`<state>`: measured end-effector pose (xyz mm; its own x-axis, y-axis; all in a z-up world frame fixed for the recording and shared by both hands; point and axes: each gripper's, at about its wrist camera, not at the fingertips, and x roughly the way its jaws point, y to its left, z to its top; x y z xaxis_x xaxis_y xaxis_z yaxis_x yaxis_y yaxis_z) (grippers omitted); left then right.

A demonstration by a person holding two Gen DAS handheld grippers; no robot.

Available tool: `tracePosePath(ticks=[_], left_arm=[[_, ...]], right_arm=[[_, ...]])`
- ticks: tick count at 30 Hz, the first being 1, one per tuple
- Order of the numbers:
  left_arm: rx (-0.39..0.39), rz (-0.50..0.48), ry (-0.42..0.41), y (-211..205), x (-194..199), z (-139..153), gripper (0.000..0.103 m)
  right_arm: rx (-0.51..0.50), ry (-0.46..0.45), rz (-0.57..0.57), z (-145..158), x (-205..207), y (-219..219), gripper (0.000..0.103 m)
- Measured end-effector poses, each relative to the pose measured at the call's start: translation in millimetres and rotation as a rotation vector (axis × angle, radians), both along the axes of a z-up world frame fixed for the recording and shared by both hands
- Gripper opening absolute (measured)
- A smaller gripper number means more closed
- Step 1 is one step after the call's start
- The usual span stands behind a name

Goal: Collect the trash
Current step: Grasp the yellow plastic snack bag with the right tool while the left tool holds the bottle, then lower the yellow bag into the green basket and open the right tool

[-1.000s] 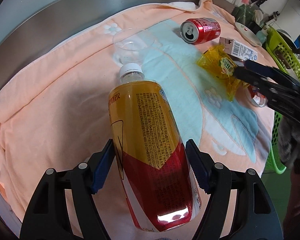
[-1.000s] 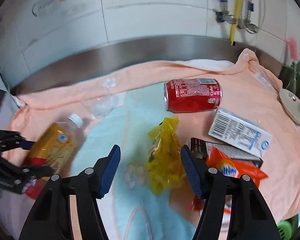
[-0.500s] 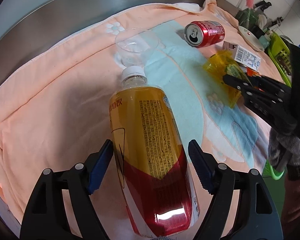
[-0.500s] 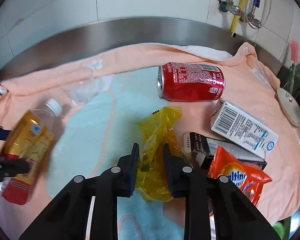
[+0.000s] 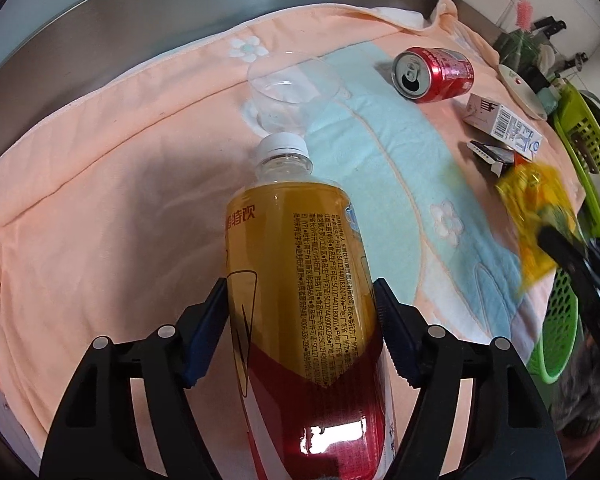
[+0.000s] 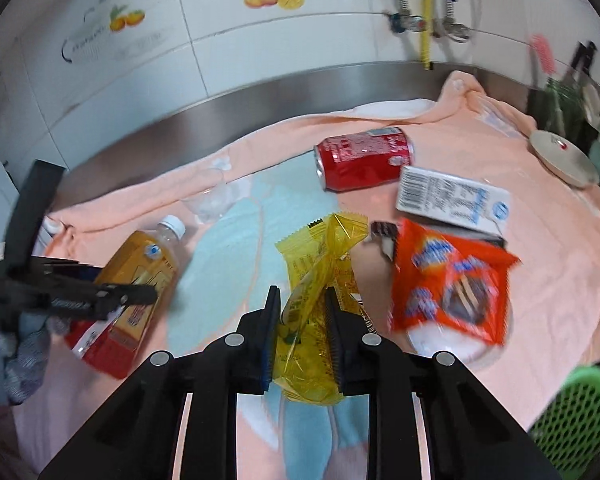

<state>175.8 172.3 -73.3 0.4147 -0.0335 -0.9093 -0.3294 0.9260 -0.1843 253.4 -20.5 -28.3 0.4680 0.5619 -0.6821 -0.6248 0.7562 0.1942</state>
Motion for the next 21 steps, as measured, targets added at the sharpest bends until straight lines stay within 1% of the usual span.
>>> tracePosePath(ticks=[3, 7, 11, 14, 18, 21], left_arm=[[-0.022, -0.01, -0.016, -3, -4, 3, 0.069], [-0.032, -0.065, -0.061, -22, -10, 15, 0.069], [-0.042, -0.131, -0.098, -48, -9, 27, 0.069], [-0.057, -0.184, -0.123, -72, -7, 37, 0.069], [-0.076, -0.268, -0.144, -110, 0, 47, 0.069], [-0.089, -0.328, -0.153, -139, 7, 52, 0.069]], right_arm=[[0.047, 0.002, -0.055, 3, -18, -33, 0.022], [0.084, 0.002, -0.153, 3, -35, -83, 0.022], [0.081, 0.001, -0.28, -2, -49, -142, 0.022], [0.031, 0.001, -0.384, -11, -54, -187, 0.022], [-0.041, 0.027, -0.515, -31, -52, -248, 0.022], [-0.08, 0.051, -0.571, -46, -46, -276, 0.022]])
